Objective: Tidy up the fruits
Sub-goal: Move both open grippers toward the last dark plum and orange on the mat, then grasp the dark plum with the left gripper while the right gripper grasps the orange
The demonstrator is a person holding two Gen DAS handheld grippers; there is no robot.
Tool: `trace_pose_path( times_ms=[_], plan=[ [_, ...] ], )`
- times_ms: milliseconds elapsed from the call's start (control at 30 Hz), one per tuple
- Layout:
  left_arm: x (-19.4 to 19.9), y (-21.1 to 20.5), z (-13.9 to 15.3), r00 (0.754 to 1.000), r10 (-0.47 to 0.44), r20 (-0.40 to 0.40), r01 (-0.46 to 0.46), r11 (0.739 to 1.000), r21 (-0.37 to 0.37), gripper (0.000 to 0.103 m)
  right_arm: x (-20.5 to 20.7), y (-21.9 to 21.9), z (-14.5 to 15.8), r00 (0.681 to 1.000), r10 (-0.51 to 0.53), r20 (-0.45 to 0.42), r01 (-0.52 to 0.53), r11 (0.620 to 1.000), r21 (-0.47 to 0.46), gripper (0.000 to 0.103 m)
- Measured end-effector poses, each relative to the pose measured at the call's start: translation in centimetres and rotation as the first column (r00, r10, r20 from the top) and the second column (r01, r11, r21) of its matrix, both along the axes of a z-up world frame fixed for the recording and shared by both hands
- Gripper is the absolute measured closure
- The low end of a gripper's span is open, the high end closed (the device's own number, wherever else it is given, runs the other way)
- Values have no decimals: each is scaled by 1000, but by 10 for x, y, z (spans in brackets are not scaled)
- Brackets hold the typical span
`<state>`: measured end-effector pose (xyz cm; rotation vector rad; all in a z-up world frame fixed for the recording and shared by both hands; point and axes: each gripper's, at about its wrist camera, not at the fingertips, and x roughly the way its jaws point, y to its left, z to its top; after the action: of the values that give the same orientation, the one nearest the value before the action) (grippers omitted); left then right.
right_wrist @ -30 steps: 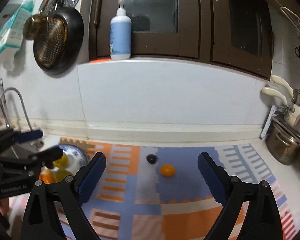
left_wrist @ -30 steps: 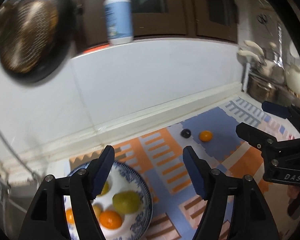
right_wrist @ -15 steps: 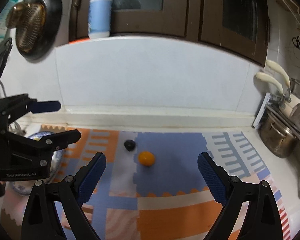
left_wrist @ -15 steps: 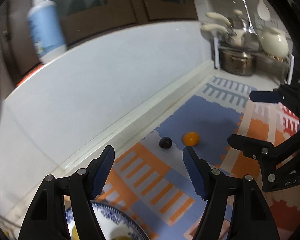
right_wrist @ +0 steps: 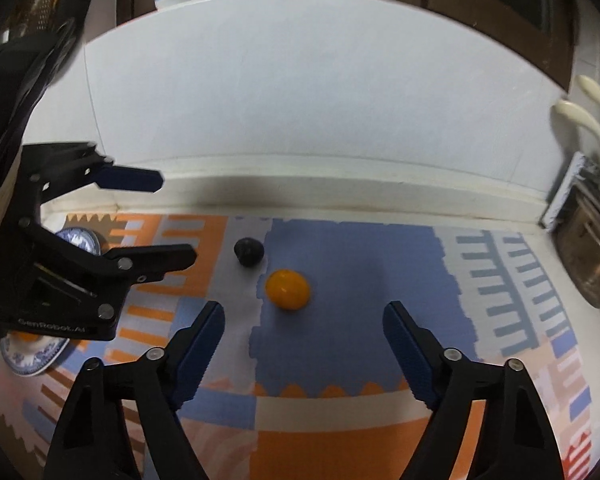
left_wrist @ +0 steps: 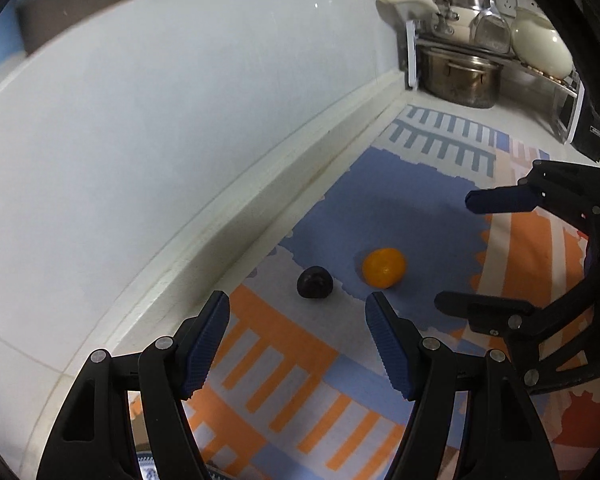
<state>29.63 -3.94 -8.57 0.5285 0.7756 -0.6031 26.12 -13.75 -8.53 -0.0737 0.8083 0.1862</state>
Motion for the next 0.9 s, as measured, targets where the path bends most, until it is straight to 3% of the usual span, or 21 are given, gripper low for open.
trace_pose_path(
  times_ms=[267,467,600,900],
  plan=[
    [30,-10,-26,994,-11,-112,13,1000,11,49,21,5,-18,997,56,-44,-56,998,7,38],
    [38,-17,-36,989,-27,-144,32,999,32,55,34,1,-29,994,76,-81,-73,997,40,47],
    [45,-21,-40,987,-26,-158,31,999,29,58,38,2,-31,993,91,-80,-87,995,52,48],
    [50,-23,-48,977,-26,-212,30,999,14,75,50,2,-41,984,130,-118,-119,988,96,65]
  ],
)
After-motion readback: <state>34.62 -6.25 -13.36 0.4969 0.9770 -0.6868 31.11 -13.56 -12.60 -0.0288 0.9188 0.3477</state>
